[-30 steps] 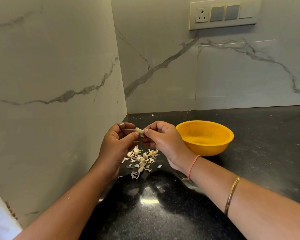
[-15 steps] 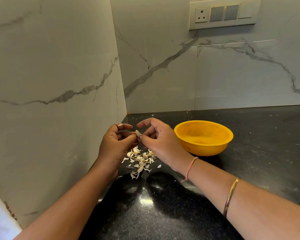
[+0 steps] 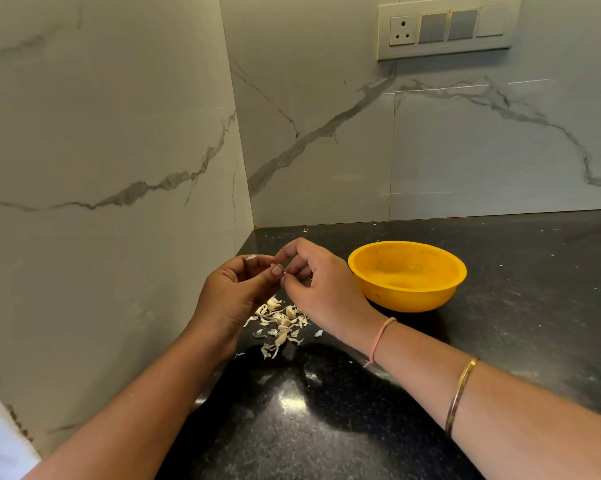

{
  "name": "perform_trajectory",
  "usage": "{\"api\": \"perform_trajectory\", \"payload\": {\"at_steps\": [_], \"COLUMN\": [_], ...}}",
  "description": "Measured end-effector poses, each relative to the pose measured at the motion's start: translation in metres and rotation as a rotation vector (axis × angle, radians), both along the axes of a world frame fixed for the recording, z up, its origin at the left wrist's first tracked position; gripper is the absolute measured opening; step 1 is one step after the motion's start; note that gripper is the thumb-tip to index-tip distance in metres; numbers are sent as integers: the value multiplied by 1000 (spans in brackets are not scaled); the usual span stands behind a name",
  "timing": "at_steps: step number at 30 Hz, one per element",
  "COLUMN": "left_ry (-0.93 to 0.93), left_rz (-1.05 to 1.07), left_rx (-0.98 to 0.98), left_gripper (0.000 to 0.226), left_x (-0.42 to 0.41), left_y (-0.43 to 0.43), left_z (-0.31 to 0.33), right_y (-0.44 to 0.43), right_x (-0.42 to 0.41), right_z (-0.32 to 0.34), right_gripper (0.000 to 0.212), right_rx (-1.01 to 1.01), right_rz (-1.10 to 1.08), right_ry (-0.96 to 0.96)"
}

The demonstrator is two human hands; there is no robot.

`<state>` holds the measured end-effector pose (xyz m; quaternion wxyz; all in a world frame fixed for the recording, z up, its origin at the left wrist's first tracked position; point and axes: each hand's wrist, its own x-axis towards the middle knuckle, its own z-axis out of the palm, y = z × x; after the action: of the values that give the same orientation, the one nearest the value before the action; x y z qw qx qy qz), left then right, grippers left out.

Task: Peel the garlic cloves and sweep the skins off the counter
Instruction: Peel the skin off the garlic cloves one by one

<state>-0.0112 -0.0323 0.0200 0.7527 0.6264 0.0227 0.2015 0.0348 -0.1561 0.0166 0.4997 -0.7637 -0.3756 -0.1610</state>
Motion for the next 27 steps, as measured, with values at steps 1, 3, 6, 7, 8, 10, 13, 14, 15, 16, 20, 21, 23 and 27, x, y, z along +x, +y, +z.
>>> {"api": "perform_trajectory", "payload": {"at_steps": [1, 3, 6, 7, 8, 10, 13, 14, 15, 16, 20, 21, 23, 27], "left_ry": [0, -7, -18, -19, -20, -15, -7, -5, -4, -4, -7, -8, -14, -34], "left_rz": [-9, -37, -58, -58, -59, -50, -37, -35, -32, -27, 28, 50, 94, 137], "left_rx": [-40, -107, -160, -166, -170, -174, -160, -148, -141, -137, -34, 14, 89, 178], "left_gripper": [14, 18, 23, 22, 21, 18, 17, 17, 18, 18, 20, 20, 19, 17], "left_x": [0, 1, 0, 0, 0, 0, -1, -1, -1, -1, 0, 0, 1, 1], "left_y": [0, 1, 0, 0, 0, 0, 0, 0, 1, 1, 1, 1, 2, 1], "left_z": [1, 1, 3, 4, 4, 4, 4, 4, 4, 4, 2, 1, -1, -1], "right_y": [0, 0, 0, 0, 1, 1, 1, 0, 0, -1, -1, 0, 0, 1], "right_x": [0, -1, 0, 0, 0, 0, 0, 0, 0, -1, -1, -1, -1, -1], "right_z": [0, -1, 0, 0, 1, 1, 1, 1, 1, 1, -1, -1, -1, -2], "right_gripper": [19, 21, 23, 23, 23, 23, 24, 25, 26, 28, 30, 27, 24, 26], "right_rx": [-5, -2, 22, 32, 43, 67, 84, 76, 60, 35, -71, -83, -87, -70], "right_rz": [2, 7, 13, 20, 29, 45, 58, 63, 69, 72, 52, 42, 29, 19], "right_ry": [-12, -26, -5, 10, 30, 82, 128, 125, 112, 92, -7, -26, -45, -72]}}
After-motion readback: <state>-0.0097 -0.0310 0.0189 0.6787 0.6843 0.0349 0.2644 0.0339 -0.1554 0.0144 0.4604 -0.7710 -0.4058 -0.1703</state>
